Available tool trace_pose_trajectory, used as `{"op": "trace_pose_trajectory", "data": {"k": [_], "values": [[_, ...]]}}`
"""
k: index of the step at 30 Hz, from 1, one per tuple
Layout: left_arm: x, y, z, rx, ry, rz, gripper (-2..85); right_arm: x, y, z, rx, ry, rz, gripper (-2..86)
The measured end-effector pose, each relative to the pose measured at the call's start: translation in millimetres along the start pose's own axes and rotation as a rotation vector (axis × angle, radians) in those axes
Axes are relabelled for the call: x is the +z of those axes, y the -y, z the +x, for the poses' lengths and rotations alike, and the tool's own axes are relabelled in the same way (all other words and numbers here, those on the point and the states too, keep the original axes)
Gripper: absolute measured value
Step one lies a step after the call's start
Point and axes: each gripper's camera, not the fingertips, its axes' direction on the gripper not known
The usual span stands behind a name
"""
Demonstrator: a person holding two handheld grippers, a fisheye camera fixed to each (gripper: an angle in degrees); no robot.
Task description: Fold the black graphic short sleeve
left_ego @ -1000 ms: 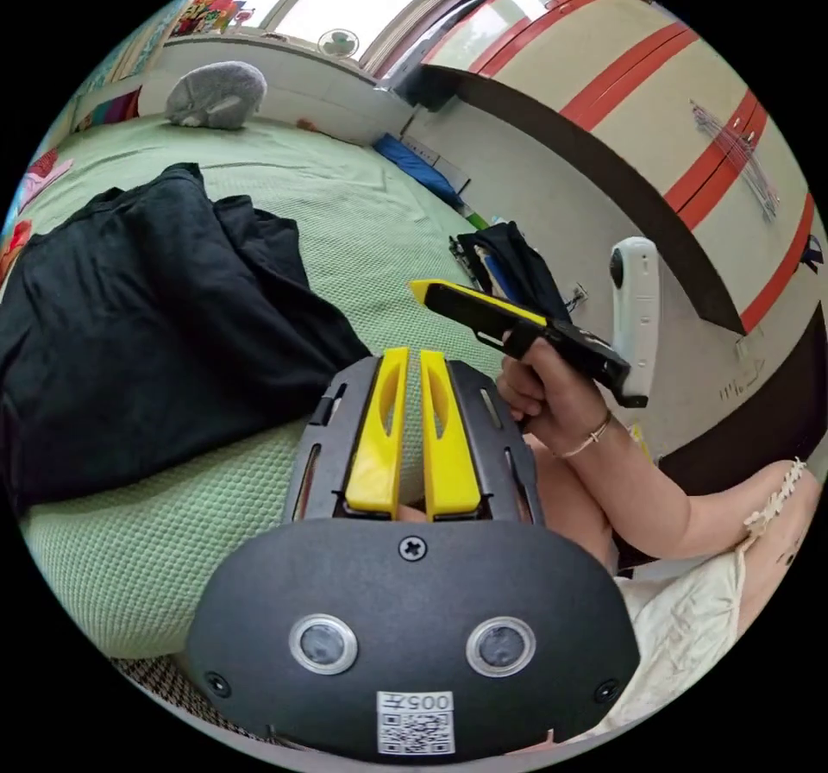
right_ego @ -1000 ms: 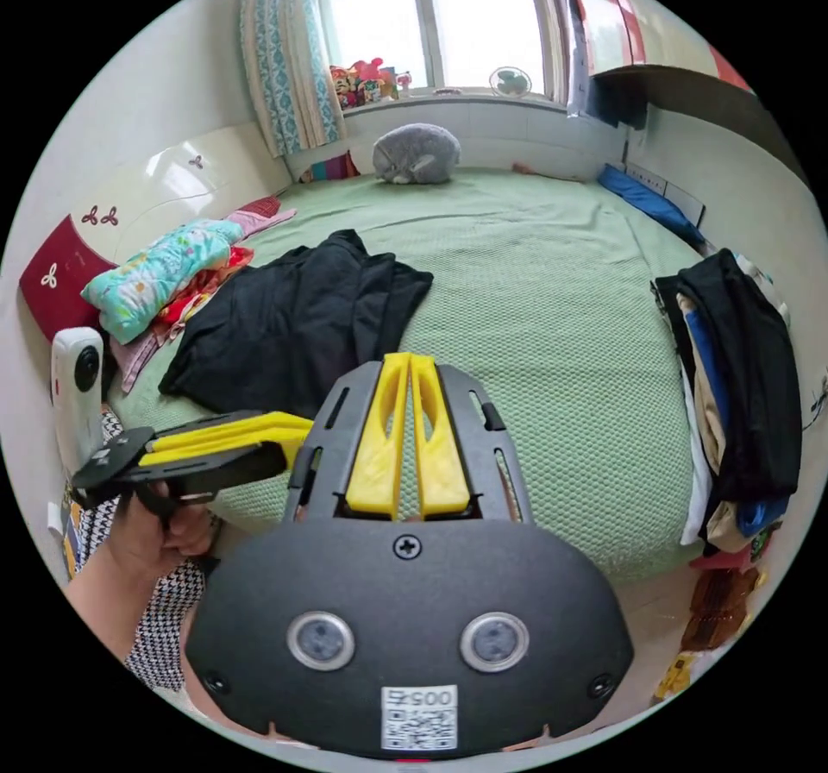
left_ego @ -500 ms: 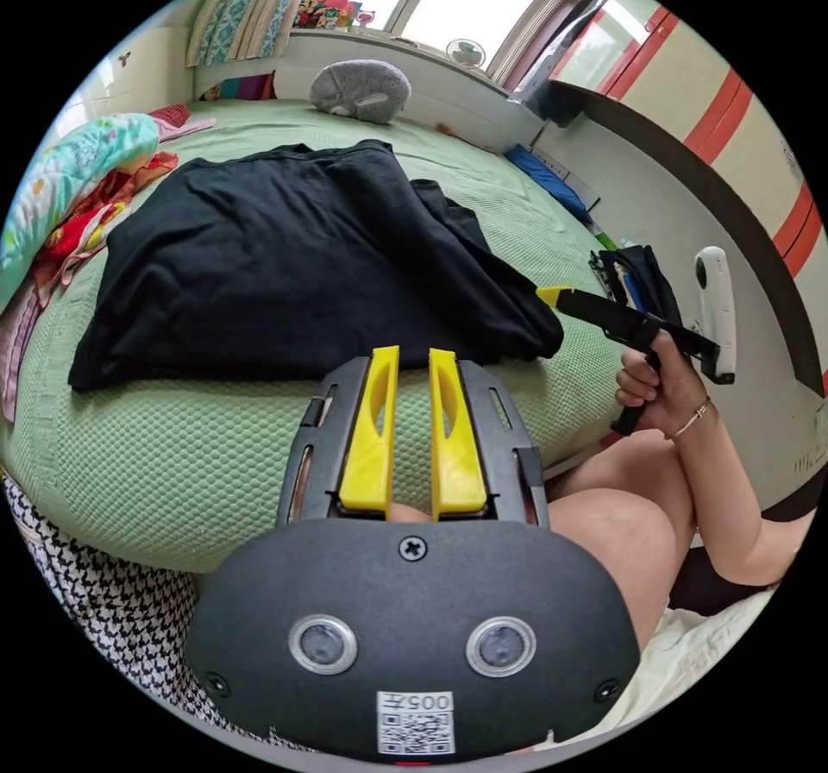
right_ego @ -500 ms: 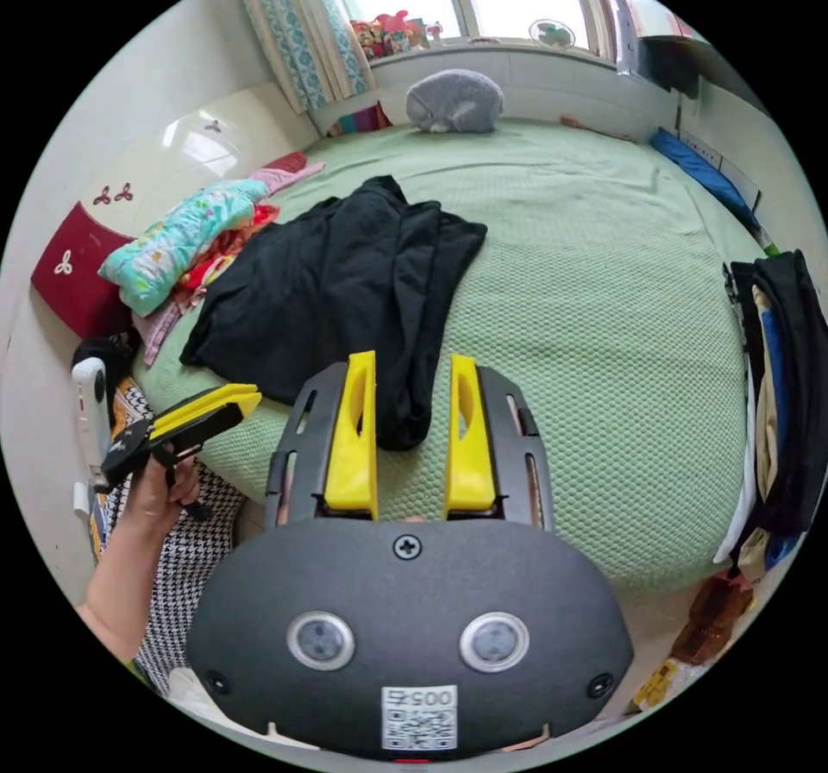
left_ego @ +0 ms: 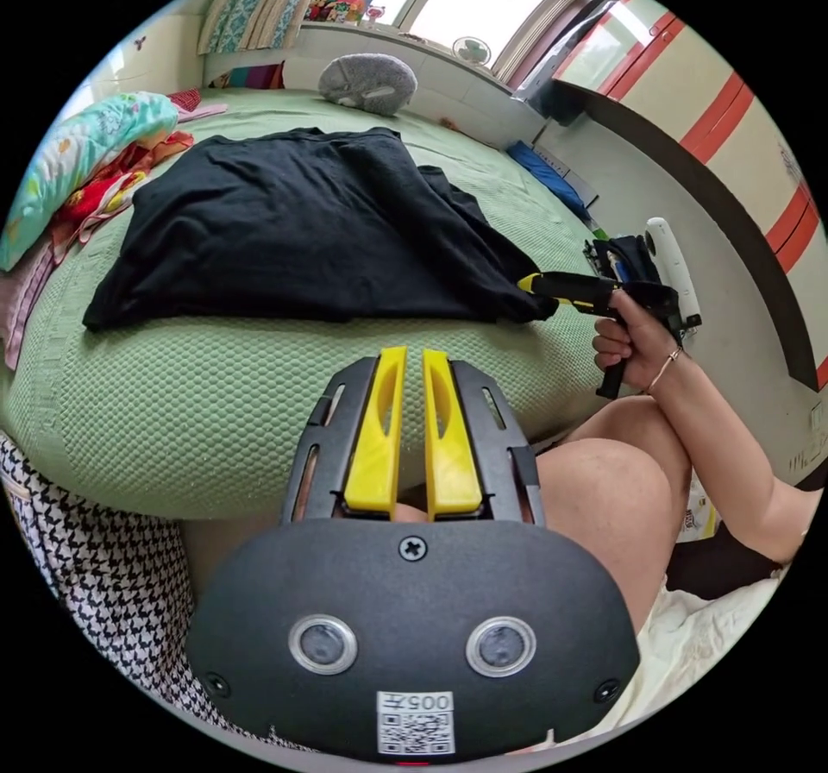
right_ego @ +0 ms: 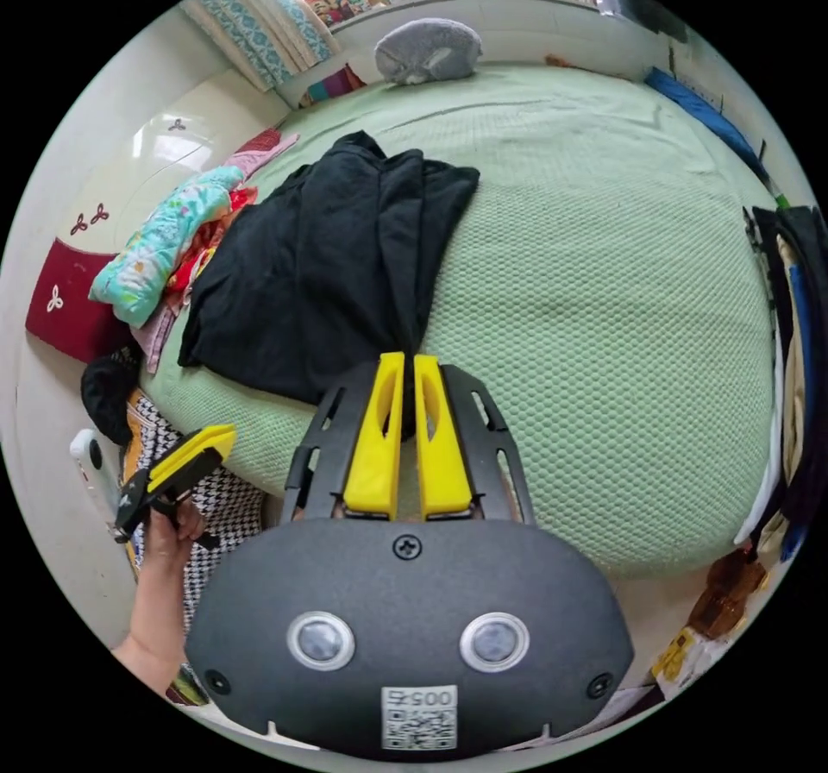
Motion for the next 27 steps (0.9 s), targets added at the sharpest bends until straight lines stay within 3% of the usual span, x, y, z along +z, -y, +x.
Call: {"op": "trace_pose_trajectory", "data": {"k": [8, 11, 19, 22, 27], "values": [[-33.8, -7.8, 9.4, 0.006, 0.039, 0.016, 4.1, -59.6, -2.7, 3.7, -0.083, -0.143, 0.054, -1.5], [-41.4, -8.4, 15.9, 0.015, 0.048, 0.022, 3.9, -73.1, -10.1, 9.6, -0.114, -0.318, 0.053, -1.5], [-40.4, 1.2, 25.0, 0.028, 0.053, 0.001, 3.7, -94.6, -54.1, 93.9, 0.100, -0.489, -0.033, -1.2], [-37.9, 8.5, 25.2, 0.026, 0.065, -0.001, 5.1, -93.4, -64.4, 109.1, 0.134, -0.460, -0.120, 0.1], [-42.6, 24.3, 17.4, 0.012, 0.079, 0.024, 7.5, -127.0, -68.7, 88.5, -0.017, -0.409, 0.008, 5.4]]}}
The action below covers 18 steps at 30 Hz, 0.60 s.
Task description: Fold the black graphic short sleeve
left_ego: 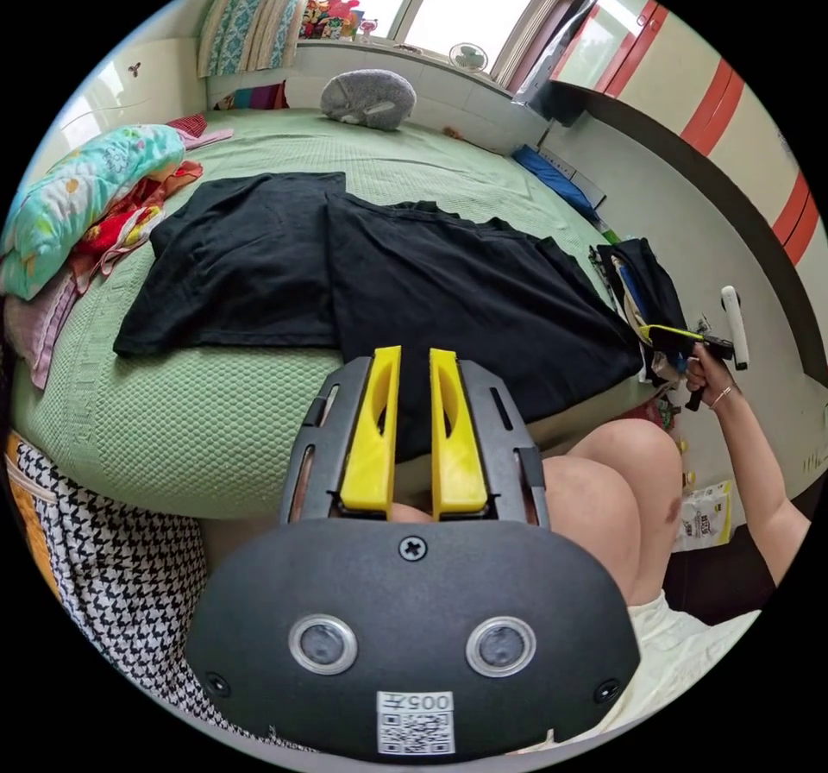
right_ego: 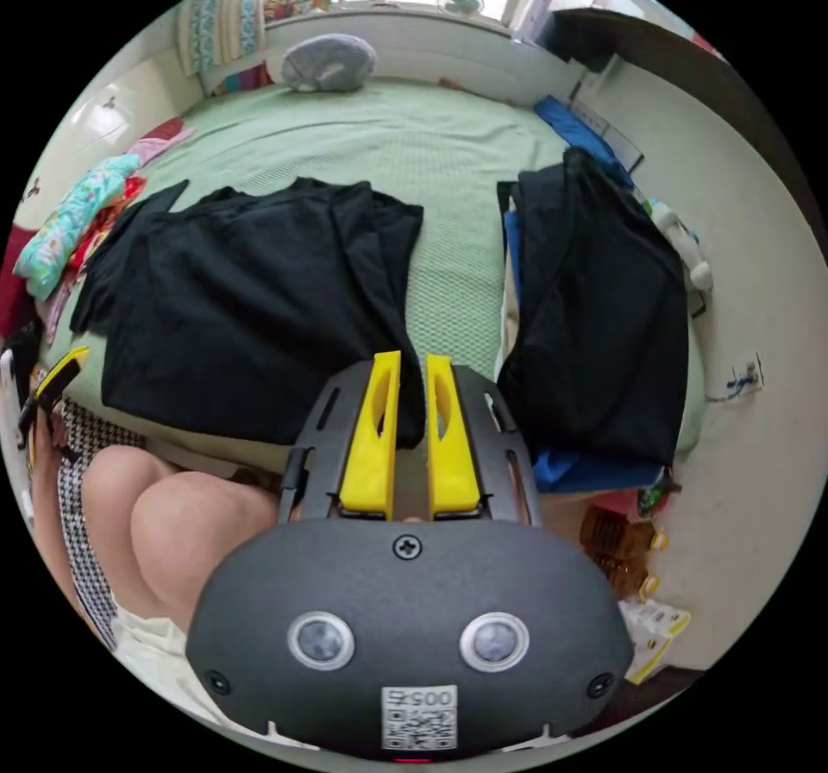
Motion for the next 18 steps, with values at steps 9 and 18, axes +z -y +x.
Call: {"op": "trace_pose_trajectory", "data": {"k": [9, 18], "values": [[-0.5, 34.4, -25.3, -0.033, 0.014, -0.002, 10.7, -3.8, 34.8, -45.0, -0.148, 0.057, 0.061, 9.0], [-5.6, 89.5, -45.4, -0.007, 0.065, 0.014, 11.9, 27.6, 63.4, -72.8, -0.158, 0.042, 0.050, 10.2]]}}
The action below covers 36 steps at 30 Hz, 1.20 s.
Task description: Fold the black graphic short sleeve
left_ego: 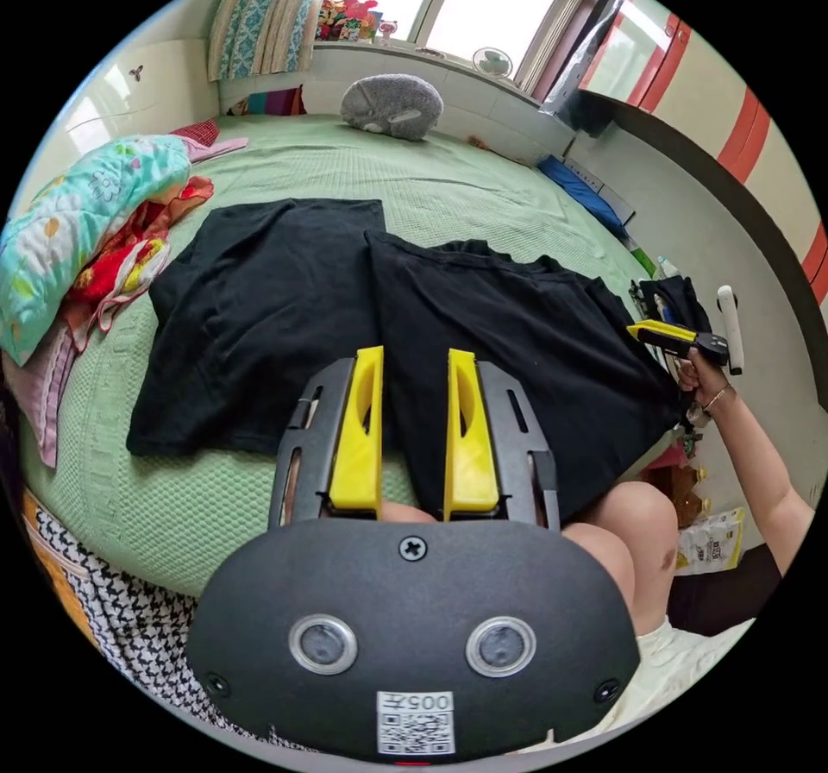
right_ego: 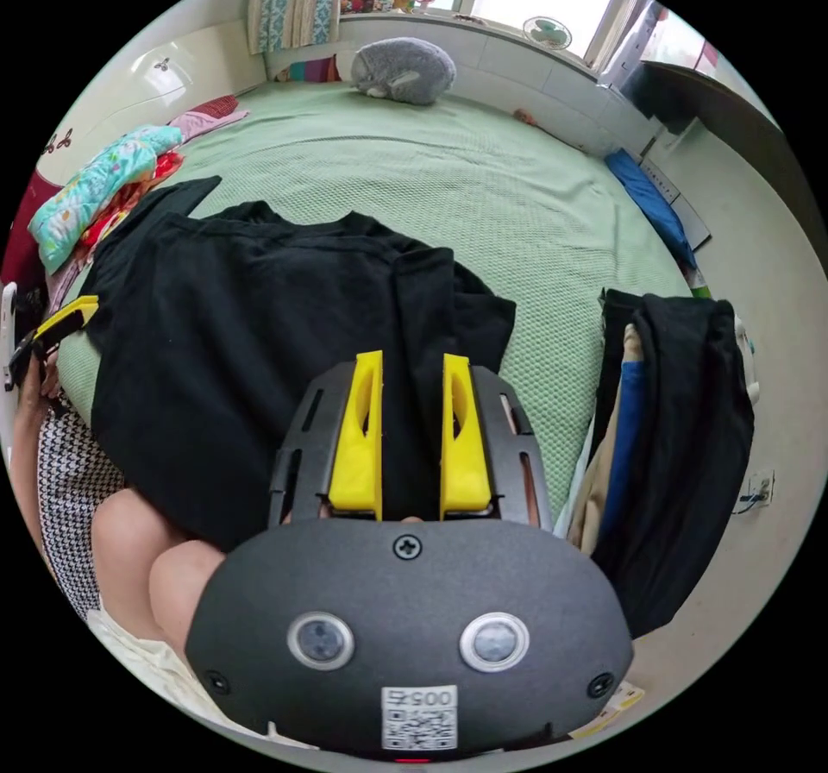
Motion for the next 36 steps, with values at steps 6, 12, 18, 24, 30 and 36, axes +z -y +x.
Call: {"op": "trace_pose_trajectory", "data": {"k": [6, 12, 18, 24, 30, 36], "values": [[14.1, 67.9, -5.5, 0.045, 0.045, -0.015, 13.8, 4.6, 31.8, -8.1, -0.003, -0.020, 0.017, 11.0], [33.4, 108.3, -7.3, 0.062, 0.063, -0.056, 14.8, 18.6, 43.3, -11.1, 0.022, -0.041, -0.034, 10.0], [25.9, 103.8, -14.4, -0.021, 0.115, -0.014, 3.0, 4.0, 21.6, -1.9, 0.116, -0.051, 0.006, 1.4], [-10.9, 86.3, -9.9, -0.002, 0.093, 0.013, 0.3, -47.8, -19.9, 8.1, 0.137, -0.039, 0.077, -1.1], [-79.2, 72.4, 5.8, 0.052, 0.054, 0.047, 0.0, -137.0, -80.6, 20.9, 0.145, 0.003, 0.180, -1.6], [-160.2, 38.0, 19.4, 0.098, 0.015, 0.112, 0.1, -224.8, -158.6, 30.7, 0.153, 0.020, 0.263, -1.5]]}}
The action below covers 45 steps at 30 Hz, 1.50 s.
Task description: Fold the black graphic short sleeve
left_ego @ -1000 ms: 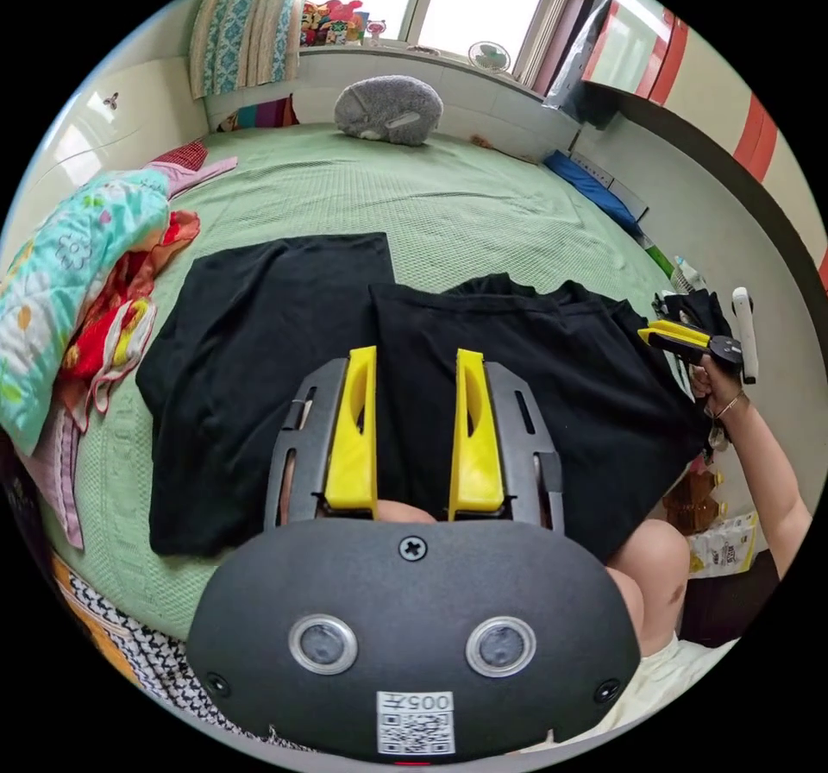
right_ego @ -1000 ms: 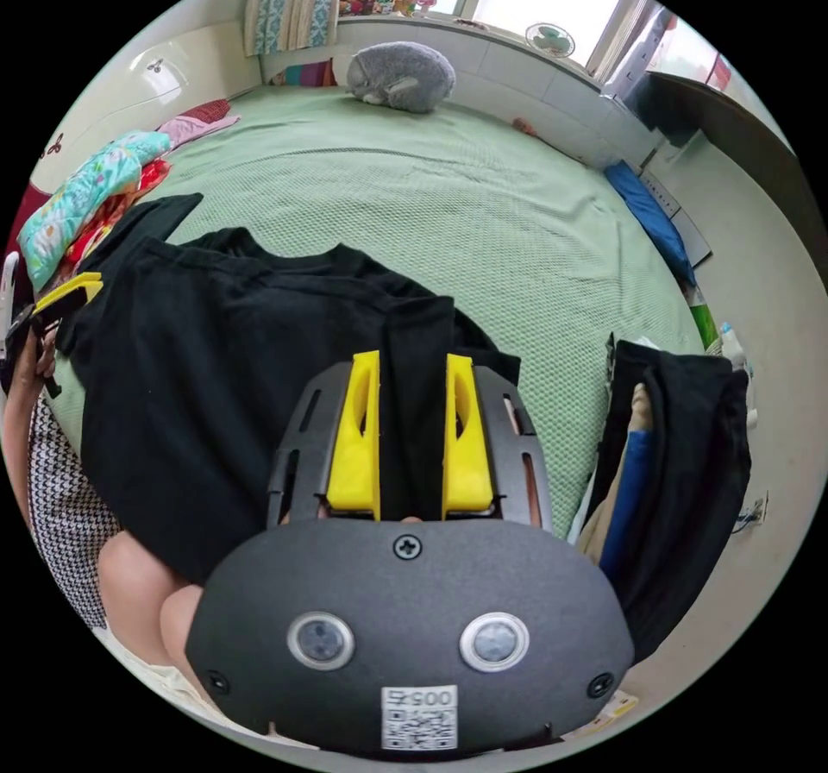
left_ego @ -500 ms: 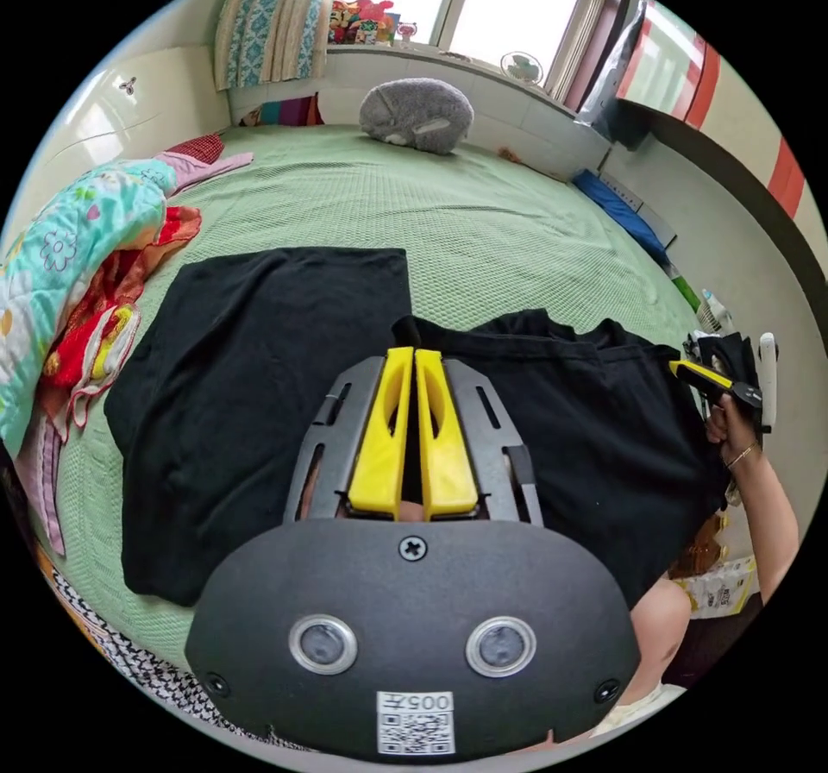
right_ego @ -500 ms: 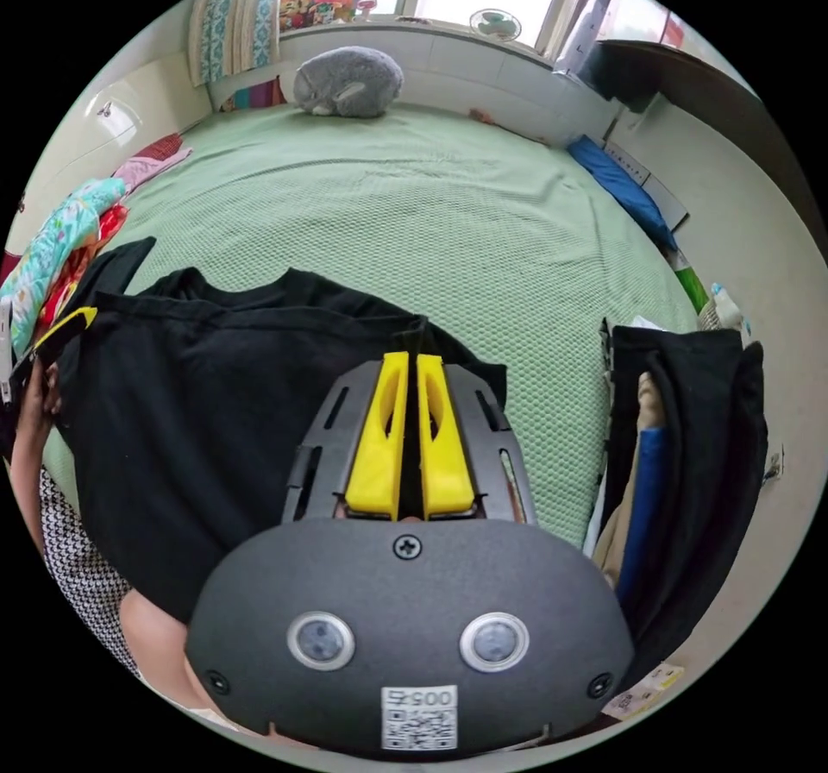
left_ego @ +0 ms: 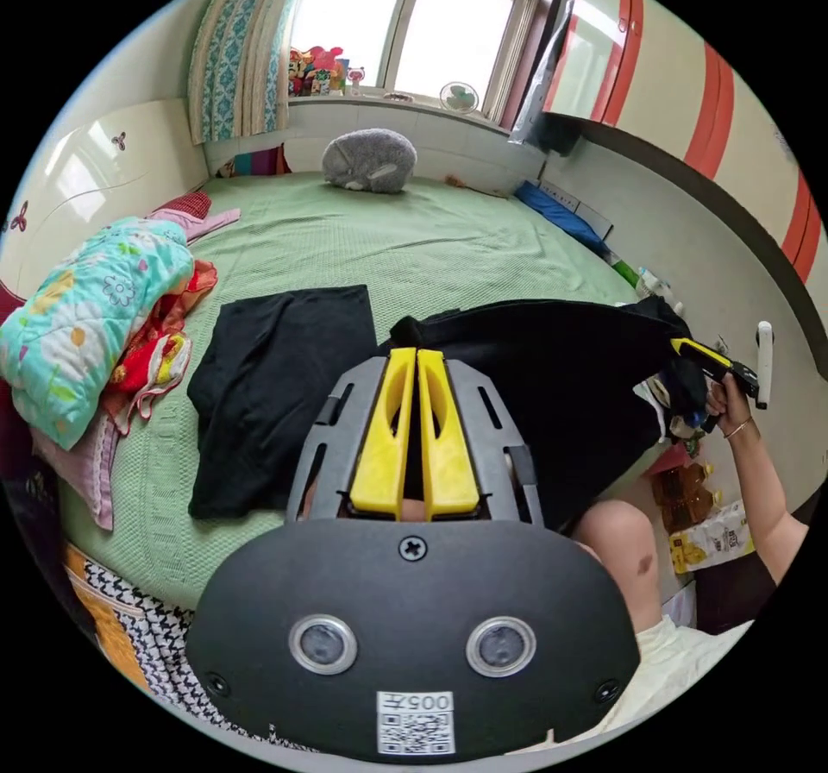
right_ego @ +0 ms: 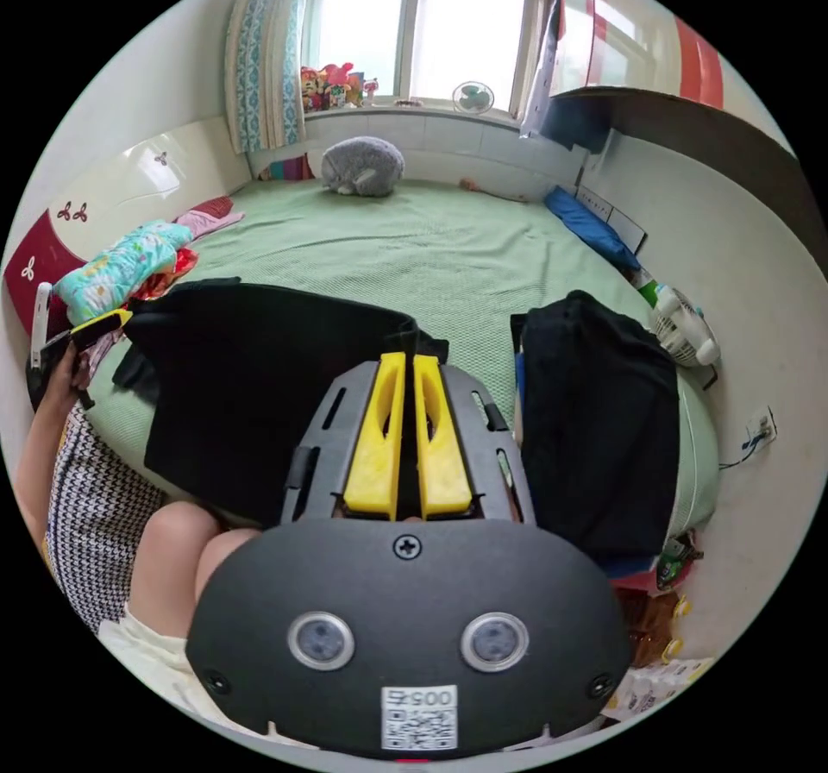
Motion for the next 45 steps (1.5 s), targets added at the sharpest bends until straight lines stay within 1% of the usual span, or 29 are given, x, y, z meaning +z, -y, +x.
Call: {"op": "trace_pose_trajectory", "data": {"k": [4, 8, 12, 14, 17, 19, 22, 26, 27, 28, 29, 31, 35, 39, 42, 45], "values": [[-61.6, -30.8, 9.7, 0.010, -0.067, 0.042, 0.5, -70.3, -45.0, 13.4, 0.020, 0.037, 0.030, -1.5], [-118.0, -68.3, 28.8, 0.068, -0.088, 0.099, 1.3, -131.2, -88.9, 25.9, 0.028, 0.070, 0.043, -1.4], [-171.8, -114.3, 47.7, 0.080, -0.181, 0.120, 1.9, -197.0, -137.7, 42.4, -0.014, 0.115, 0.046, -1.5], [-187.0, -135.5, 56.1, 0.074, -0.204, 0.107, 2.2, -218.7, -156.1, 51.1, -0.010, 0.157, 0.030, -1.5], [-203.5, -173.5, 72.9, 0.081, -0.185, 0.037, 3.9, -243.7, -186.2, 61.0, -0.002, 0.190, -0.019, -1.6], [-208.9, -199.2, 79.1, 0.043, -0.202, -0.023, 5.0, -252.0, -207.5, 65.0, 0.008, 0.205, -0.090, -1.6], [-206.7, -219.4, 82.6, -0.001, -0.243, -0.108, 6.1, -250.7, -225.8, 69.5, 0.023, 0.251, -0.198, -1.5], [-192.0, -231.0, 88.0, 0.043, -0.221, -0.230, 7.0, -238.4, -235.4, 68.9, -0.044, 0.302, -0.359, -0.3], [-184.1, -233.8, 87.5, 0.050, -0.224, -0.285, 7.2, -231.0, -237.7, 68.2, -0.065, 0.306, -0.420, 1.8], [-178.0, -235.3, 88.4, 0.082, -0.261, -0.331, 7.4, -226.9, -239.0, 67.3, -0.071, 0.289, -0.443, 5.2], [-175.4, -235.0, 88.9, 0.098, -0.286, -0.352, 7.5, -226.1, -239.5, 66.3, -0.080, 0.284, -0.445, 5.9], [-169.7, -227.9, 90.4, 0.142, -0.361, -0.387, 7.8, -226.3, -239.3, 63.9, -0.102, 0.316, -0.415, 8.0], [-156.2, -205.6, 87.8, 0.183, -0.346, -0.318, 7.9, -212.8, -227.9, 64.4, -0.079, 0.334, -0.340, 8.8], [-104.7, -165.4, 86.0, 0.242, -0.273, -0.287, 7.7, -178.6, -200.0, 47.3, -0.113, 0.303, -0.264, 8.7], [-59.4, -130.1, 82.6, 0.268, -0.262, -0.231, 8.3, -151.5, -172.4, 31.7, -0.146, 0.287, -0.202, 8.8], [-6.6, -92.8, 72.1, 0.232, -0.323, -0.182, 11.1, -119.1, -141.4, 18.4, -0.169, 0.316, -0.119, 8.7]]}}
